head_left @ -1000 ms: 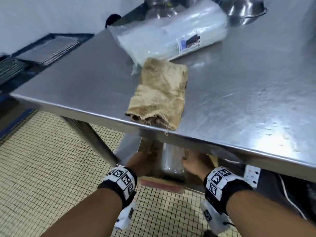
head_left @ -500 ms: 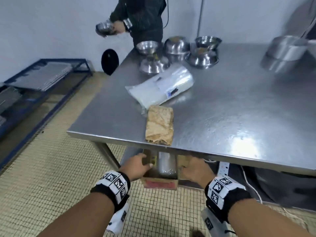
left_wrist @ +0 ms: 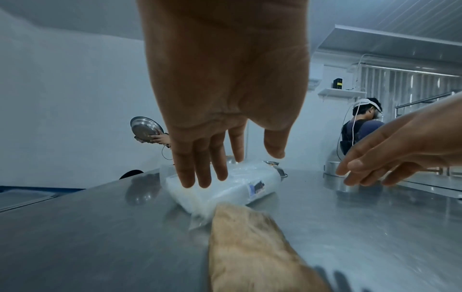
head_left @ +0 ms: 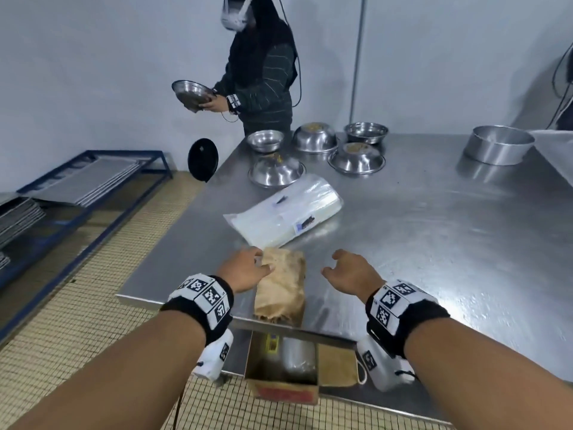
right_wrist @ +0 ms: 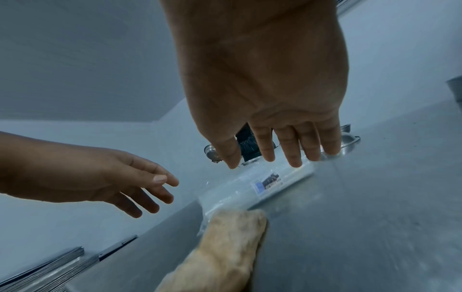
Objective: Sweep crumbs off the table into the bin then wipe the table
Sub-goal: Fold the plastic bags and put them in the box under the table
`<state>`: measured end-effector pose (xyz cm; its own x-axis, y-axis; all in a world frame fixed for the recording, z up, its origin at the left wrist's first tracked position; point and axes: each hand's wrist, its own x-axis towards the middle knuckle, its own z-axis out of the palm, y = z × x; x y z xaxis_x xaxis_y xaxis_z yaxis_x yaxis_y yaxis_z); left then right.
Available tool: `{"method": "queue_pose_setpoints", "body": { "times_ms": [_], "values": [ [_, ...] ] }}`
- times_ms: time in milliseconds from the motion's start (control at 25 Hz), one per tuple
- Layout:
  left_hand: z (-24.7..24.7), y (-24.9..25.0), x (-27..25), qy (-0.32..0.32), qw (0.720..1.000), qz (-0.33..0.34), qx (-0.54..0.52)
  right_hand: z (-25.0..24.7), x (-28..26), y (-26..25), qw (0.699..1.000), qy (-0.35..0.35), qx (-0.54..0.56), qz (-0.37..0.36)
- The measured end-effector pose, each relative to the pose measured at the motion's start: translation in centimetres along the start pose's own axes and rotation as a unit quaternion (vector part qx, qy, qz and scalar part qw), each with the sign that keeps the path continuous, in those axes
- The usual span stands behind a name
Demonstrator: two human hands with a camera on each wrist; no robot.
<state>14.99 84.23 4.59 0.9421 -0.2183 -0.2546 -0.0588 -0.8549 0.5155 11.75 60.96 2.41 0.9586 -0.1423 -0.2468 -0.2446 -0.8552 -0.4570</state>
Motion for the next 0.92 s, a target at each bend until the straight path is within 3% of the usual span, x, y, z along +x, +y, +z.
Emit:
{"method": "queue_pose_setpoints", "body": {
  "times_ms": [200, 400, 600, 920],
  "values": [
    [-2.2, 2.9, 5.6, 0.039, 0.999, -0.021, -0.013, -3.1, 6.8, -0.5, 1.000, -0.007, 0.014, -0.001],
    [-4.0, 3.7, 10.7, 0.029, 0.999, -0.032, 0.005, -4.5, 12.2, -1.3, 0.999, -0.009, 0.046, 0.004],
    [-5.1, 2.5, 17.2, 0.005, 0.999, -0.025, 0.036, -4.2, 16.4, -2.2, 0.994, -0.001, 0.094, 0.050],
    [-6.3, 1.1, 27.2, -0.048, 0.997, 0.040, 0.054, -3.5, 21.5, -4.4, 0.979, 0.007, 0.127, 0.158]
  ]
}}
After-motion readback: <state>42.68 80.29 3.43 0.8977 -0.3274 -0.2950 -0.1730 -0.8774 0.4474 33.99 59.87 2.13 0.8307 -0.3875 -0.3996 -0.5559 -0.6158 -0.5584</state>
